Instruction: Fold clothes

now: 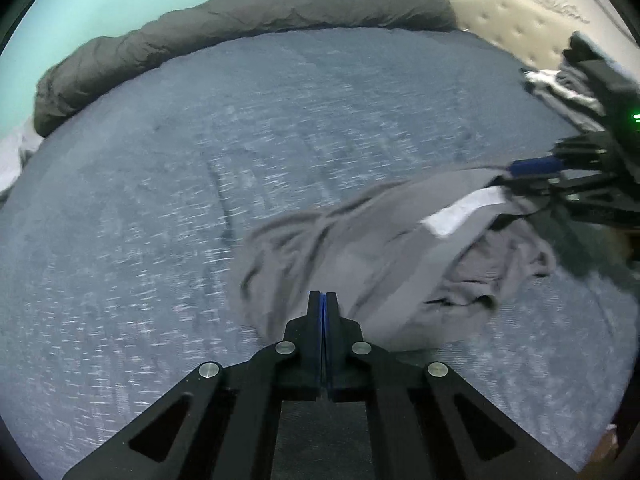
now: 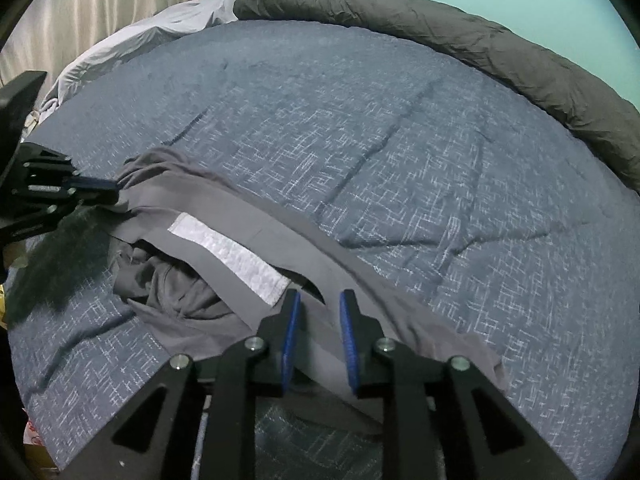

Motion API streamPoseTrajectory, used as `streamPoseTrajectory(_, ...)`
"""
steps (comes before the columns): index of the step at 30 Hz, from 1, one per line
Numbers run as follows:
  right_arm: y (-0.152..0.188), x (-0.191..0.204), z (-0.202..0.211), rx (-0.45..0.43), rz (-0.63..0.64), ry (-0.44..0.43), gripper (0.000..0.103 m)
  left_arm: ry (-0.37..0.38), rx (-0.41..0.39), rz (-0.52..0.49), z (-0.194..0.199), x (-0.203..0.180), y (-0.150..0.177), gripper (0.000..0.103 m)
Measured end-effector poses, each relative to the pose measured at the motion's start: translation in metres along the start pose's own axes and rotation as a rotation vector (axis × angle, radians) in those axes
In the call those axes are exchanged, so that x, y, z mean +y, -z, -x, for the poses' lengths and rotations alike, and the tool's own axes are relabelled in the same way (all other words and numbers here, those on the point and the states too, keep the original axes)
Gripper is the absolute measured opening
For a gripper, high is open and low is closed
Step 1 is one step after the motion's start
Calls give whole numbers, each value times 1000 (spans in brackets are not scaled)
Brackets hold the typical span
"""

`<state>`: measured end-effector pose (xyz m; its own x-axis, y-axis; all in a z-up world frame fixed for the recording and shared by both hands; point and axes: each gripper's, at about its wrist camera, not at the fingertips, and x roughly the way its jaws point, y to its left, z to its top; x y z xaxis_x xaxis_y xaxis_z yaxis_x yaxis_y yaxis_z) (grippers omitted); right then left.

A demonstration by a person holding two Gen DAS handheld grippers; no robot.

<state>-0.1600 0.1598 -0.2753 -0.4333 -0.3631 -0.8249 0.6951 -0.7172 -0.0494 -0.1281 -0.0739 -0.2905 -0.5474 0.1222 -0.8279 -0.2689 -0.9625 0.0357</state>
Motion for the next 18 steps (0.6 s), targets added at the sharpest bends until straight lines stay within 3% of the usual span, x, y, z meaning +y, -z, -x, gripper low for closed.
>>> streamPoseTrajectory(4, -1, 3, -8, 21, 24, 30, 23, -6, 32, -70, -4, -15, 2, 0)
streamPoseTrajectory(10, -1, 2, -16, 33, 21, 40, 24, -33, 53, -66, -10, -11, 5, 2)
streamPoseTrajectory(15, -1, 2, -17, 36, 21, 37, 24, -33, 57, -67, -14, -10, 4, 18)
streamPoseTrajectory(18, -2, 3, -17, 34, 15, 37, 24, -33, 60, -67, -16, -10, 4, 33)
